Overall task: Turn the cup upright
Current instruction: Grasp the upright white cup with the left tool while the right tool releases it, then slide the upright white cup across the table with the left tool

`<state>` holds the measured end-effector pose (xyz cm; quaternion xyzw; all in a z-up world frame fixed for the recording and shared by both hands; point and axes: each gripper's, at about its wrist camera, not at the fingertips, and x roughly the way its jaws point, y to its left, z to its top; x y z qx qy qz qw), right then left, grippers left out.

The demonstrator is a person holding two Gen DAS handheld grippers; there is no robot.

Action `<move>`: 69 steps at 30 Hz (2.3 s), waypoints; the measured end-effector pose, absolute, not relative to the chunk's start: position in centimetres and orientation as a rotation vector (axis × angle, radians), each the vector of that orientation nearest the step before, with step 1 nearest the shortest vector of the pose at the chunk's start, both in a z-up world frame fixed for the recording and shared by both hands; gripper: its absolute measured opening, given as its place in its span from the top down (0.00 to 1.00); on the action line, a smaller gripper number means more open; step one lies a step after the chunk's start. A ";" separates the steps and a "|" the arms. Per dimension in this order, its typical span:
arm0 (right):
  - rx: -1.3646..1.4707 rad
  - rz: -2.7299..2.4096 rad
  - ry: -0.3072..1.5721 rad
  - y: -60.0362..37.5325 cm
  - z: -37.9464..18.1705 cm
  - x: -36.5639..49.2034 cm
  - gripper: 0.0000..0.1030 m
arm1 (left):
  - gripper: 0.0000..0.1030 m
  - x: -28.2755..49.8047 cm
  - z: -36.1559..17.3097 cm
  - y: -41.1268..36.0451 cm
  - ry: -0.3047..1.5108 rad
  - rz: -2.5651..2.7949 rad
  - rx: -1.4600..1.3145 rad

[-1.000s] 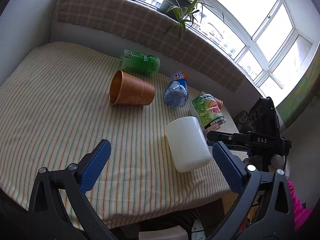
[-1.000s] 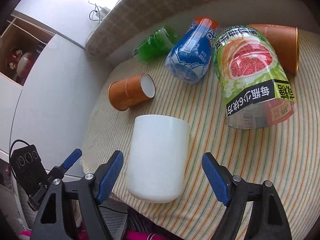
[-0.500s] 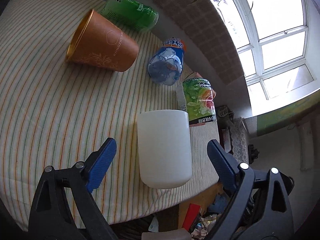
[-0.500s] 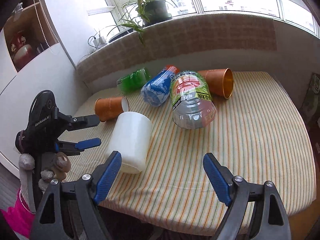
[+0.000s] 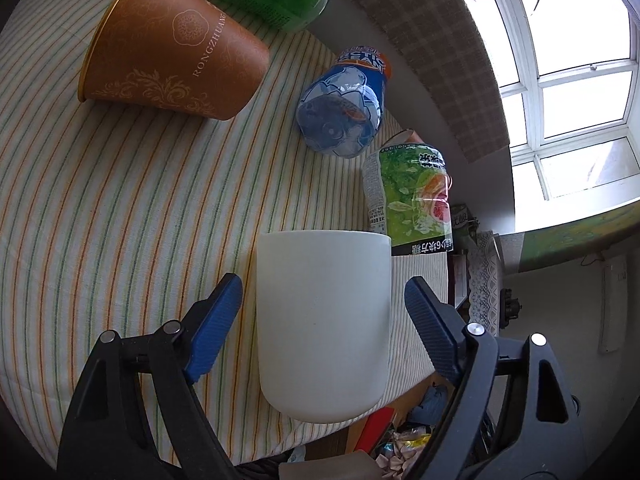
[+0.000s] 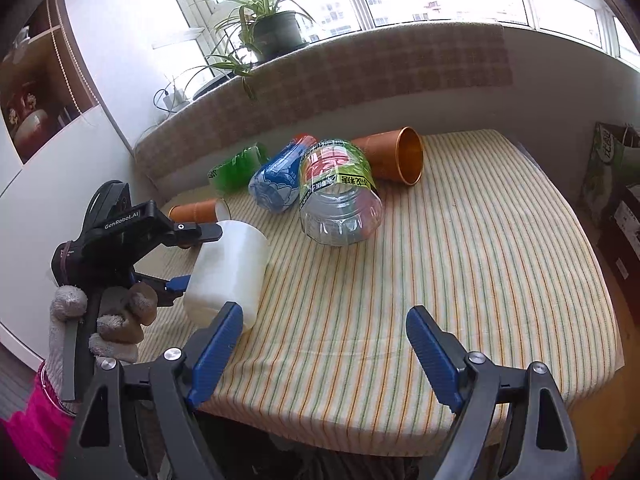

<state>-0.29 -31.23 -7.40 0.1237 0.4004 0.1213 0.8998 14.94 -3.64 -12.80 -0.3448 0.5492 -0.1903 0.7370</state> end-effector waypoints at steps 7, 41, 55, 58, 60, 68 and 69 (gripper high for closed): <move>0.267 0.235 0.827 -32.0 -7.7 -0.3 0.17 | 0.17 15.0 -13.6 -3.9 1.229 -0.409 -0.748; 0.260 0.156 0.763 -32.7 -6.6 -1.2 0.17 | 0.27 11.4 -7.9 -8.8 0.924 -0.404 -0.240; 0.261 0.142 0.769 -33.1 -6.8 -1.5 0.17 | 0.27 11.9 -7.8 -10.2 0.801 -0.384 -0.103; 0.263 0.141 0.767 -33.1 -6.7 -1.5 0.17 | 0.27 11.4 -7.8 -10.3 0.796 -0.388 -0.089; 0.261 0.143 0.766 -33.0 -6.6 -1.4 0.17 | 0.27 11.2 -7.8 -10.2 0.796 -0.392 -0.086; 0.257 0.153 0.760 -32.6 -6.2 -1.4 0.17 | 0.27 10.2 -8.0 -10.4 0.805 -0.414 -0.079; 0.256 0.154 0.759 -32.5 -6.2 -1.5 0.17 | 0.26 10.1 -8.1 -10.4 0.804 -0.415 -0.076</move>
